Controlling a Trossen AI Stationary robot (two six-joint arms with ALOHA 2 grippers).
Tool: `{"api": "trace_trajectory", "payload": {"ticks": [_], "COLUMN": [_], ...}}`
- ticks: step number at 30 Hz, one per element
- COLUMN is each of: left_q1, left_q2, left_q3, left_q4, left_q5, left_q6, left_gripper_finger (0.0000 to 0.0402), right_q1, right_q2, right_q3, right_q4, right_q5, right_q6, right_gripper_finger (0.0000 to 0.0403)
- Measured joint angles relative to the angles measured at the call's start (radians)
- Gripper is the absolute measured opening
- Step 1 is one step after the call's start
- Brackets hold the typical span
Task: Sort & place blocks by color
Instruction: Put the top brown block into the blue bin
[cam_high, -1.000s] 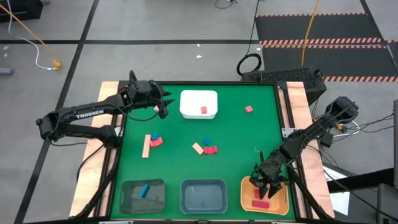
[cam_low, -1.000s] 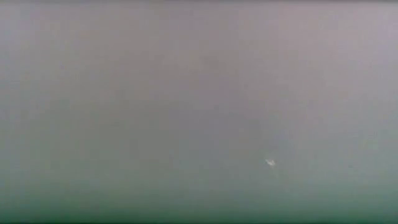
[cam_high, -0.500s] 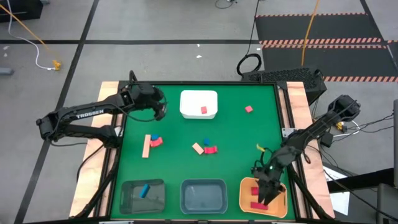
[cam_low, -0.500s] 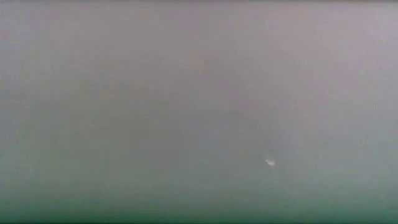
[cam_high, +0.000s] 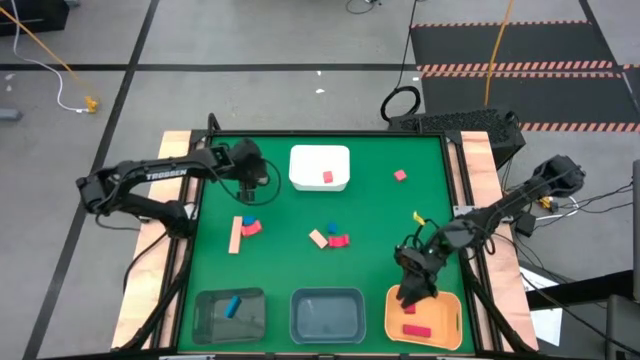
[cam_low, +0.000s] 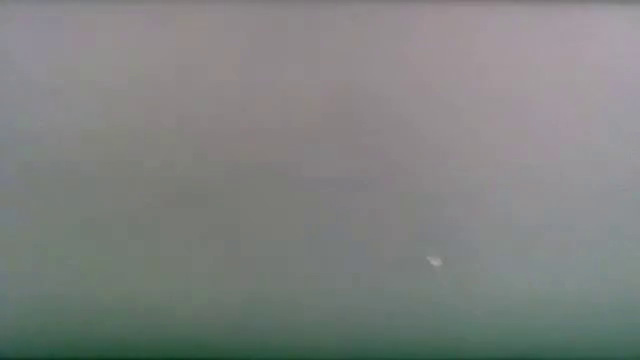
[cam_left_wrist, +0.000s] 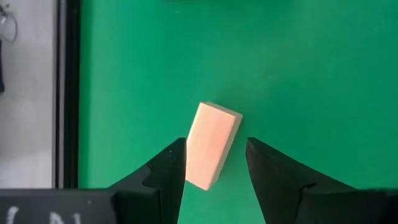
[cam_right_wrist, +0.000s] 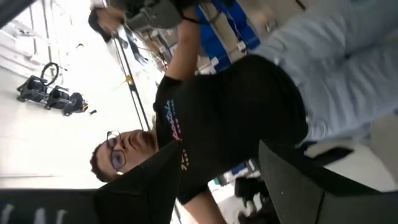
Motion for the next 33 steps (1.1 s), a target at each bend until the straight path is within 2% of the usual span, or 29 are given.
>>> {"api": "trace_trajectory", "payload": {"ticks": [6, 11, 22, 33], "left_q1": [0.014, 0.043, 0.108, 0.116], "left_q2": [0.060, 0.102, 0.191, 0.194], "left_q3": [0.000, 0.000, 0.004, 0.002], "left_q4": [0.023, 0.041, 0.071, 0.060], "left_q5": [0.001, 0.001, 0.026, 0.063], "left_q6": [0.140, 0.162, 0.152, 0.070], "left_gripper_finger": [0.0170, 0.0170, 0.0170, 0.0170], "right_q1": [-0.054, -0.087, -0.152, -0.206], "right_q2": [0.000, 0.000, 0.000, 0.000], "right_q3": [0.000, 0.000, 0.000, 0.000], "right_q4": [-0.021, -0.057, -0.070, -0.068], "right_q5": [-0.002, -0.005, -0.007, -0.009], "right_q6": [-0.090, -0.168, -0.235, -0.288], "right_gripper_finger": [0.0205, 0.0205, 0.0206, 0.0206]}}
